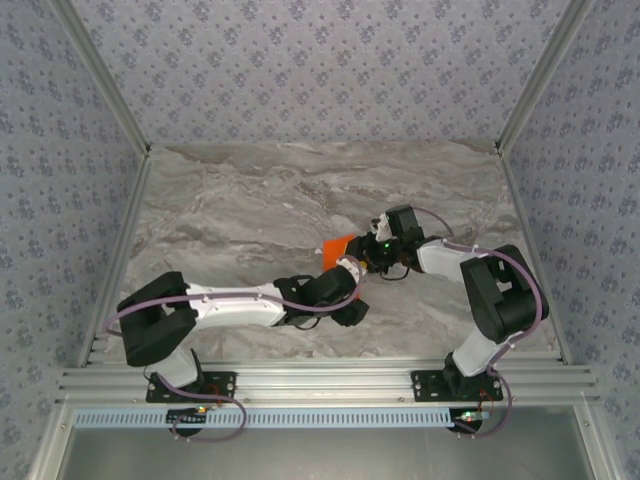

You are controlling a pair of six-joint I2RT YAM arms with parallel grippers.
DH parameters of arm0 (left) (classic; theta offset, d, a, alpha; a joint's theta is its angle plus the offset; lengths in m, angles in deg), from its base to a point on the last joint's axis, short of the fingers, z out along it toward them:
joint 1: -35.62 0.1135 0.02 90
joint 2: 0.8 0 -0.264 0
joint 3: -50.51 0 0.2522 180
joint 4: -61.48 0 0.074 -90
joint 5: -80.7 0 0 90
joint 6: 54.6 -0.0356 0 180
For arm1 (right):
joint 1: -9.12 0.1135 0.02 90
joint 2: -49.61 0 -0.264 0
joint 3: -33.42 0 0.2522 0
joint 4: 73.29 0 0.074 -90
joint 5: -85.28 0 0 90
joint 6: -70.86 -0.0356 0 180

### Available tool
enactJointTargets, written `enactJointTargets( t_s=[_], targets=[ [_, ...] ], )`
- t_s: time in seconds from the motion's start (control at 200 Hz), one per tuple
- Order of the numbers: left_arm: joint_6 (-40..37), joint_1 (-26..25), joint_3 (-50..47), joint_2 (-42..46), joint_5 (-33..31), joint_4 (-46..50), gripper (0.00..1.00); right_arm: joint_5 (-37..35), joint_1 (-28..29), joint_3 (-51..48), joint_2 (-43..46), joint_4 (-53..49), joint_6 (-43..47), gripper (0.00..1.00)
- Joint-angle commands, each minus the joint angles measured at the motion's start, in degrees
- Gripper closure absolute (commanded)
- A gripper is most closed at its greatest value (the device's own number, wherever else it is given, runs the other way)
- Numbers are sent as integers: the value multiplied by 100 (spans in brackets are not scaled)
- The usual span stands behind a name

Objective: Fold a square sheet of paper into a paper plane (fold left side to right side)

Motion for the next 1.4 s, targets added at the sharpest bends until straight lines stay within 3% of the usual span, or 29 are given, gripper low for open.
enactJointTargets(
  t_s=[0.0,0.215,0.35,0.485,0.665,0.934,1.214,1.394],
  targets=[
    [-30,-194,479,-319,-882,644,25,103,-44,174,-77,-201,134,61],
    [76,-487,1210,-1004,-2176,1638,26,118,-32,174,-105,-170,122,61],
    [148,-533,1392,-1229,-2440,1810,29,113,-32,172,-111,-155,114,62],
    [140,-538,1463,-1281,-2525,1847,39,105,-23,163,-119,-161,129,62],
    [-55,-575,1392,-1219,-2344,1639,62,61,-18,197,-167,-235,198,62],
    [-124,-591,1223,-1085,-2099,1388,88,-13,-14,243,-179,-416,333,62],
    [28,-489,976,-806,-1817,1198,100,31,-68,290,3,-393,496,60],
    [117,-147,474,-369,-933,579,100,13,-207,322,375,-393,668,54]
  ],
)
